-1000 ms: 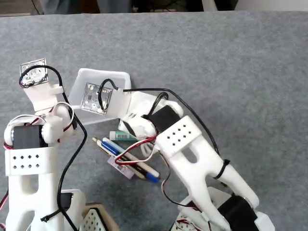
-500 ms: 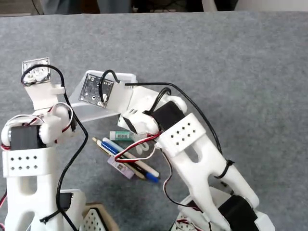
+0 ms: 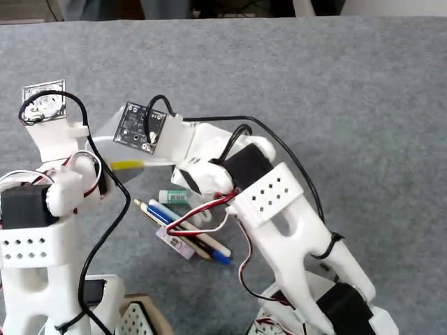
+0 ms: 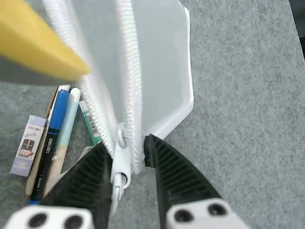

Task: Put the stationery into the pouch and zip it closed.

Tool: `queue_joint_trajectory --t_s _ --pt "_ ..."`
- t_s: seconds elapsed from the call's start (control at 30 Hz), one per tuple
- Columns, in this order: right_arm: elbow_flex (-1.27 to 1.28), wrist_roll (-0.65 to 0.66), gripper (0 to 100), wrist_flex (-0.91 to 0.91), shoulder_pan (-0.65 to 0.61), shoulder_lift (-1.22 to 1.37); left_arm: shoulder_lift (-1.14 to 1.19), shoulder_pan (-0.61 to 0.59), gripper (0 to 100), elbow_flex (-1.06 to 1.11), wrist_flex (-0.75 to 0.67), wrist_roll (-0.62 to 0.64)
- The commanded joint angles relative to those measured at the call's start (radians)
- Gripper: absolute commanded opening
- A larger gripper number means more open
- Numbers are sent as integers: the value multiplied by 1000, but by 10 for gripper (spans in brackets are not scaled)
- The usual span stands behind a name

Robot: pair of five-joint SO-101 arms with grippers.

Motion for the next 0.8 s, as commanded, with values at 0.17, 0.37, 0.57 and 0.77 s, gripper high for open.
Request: queue_joint_trajectory --t_s 0.17,0.37,0.57,0.77 --pt "-186 -5 12 160 2 -12 -5 1 371 -56 -15 -2" --pt "-189 -5 12 186 6 -12 -5 -2 371 -108 -26 -2" --pt "-194 -5 12 199 6 -12 -5 -5 371 -154 -25 -17" --pt "-194 -5 12 201 8 -12 -5 -28 371 -154 -29 -52"
